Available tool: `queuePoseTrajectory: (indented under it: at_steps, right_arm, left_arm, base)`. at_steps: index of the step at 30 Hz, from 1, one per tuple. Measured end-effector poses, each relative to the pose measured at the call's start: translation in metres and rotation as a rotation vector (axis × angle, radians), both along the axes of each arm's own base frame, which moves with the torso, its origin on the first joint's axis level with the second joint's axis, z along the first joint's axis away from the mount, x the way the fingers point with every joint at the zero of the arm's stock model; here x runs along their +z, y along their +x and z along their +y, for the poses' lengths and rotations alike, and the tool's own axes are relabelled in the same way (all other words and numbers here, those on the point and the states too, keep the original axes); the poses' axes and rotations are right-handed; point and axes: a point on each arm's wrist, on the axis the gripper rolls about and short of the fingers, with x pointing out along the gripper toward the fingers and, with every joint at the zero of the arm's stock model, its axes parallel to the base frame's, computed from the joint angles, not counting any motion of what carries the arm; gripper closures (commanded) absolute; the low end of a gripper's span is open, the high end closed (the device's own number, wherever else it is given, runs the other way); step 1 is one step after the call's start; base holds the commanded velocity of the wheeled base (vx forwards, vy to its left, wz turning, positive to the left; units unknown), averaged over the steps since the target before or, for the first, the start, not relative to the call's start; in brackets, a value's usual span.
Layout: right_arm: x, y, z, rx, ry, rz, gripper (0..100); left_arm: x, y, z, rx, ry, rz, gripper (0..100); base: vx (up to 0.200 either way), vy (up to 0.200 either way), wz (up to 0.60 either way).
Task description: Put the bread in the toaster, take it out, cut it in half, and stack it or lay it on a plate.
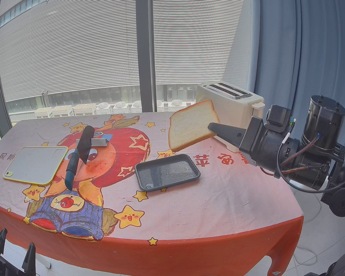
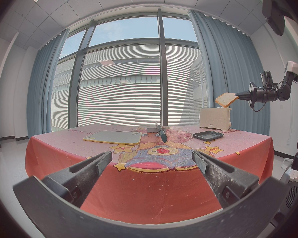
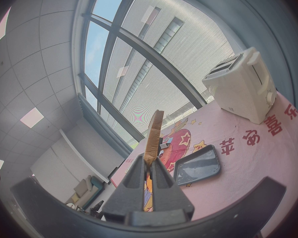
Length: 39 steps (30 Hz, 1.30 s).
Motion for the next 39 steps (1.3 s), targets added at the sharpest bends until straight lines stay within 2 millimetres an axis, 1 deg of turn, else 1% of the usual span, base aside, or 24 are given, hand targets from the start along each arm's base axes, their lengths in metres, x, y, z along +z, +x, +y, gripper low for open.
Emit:
queuePoseTrajectory:
  at_steps: [6, 11, 15, 25, 28, 39]
  right_arm:
    - [0.001, -0.004, -0.006, -0.002, -0.059, -0.074, 100]
    - [0.007, -0.010, -0.009, -0.006, -0.022, -0.160, 100]
    - [0.007, -0.015, -0.012, -0.006, -0.023, -0.241, 100]
    - [-0.010, -0.022, -0.020, -0.025, -0.100, -0.400, 100]
    - [-0.017, -0.023, -0.024, -0.033, -0.142, -0.417, 100]
    - [-0.030, -0.026, -0.029, -0.028, -0.237, -0.440, 100]
  left_arm:
    - [0.000, 0.000, 0.000, 0.001, 0.000, 0.000, 0]
    - [0.000, 0.000, 0.000, 0.000, 0.000, 0.000, 0]
    - [0.000, 0.000, 0.000, 0.000, 0.000, 0.000, 0]
    - [0.000, 0.000, 0.000, 0.000, 0.000, 0.000, 0]
    - [0.000, 0.000, 0.000, 0.001, 0.000, 0.000, 0]
    - [0.000, 0.000, 0.000, 0.000, 0.000, 0.000, 0]
  base:
    - [0.000, 0.000, 0.00]
    - [0.000, 0.000, 0.00]
    - [0.000, 0.000, 0.00]
    - [0.000, 0.000, 0.00]
    - [0.000, 0.000, 0.00]
    - [0.000, 0.000, 0.00]
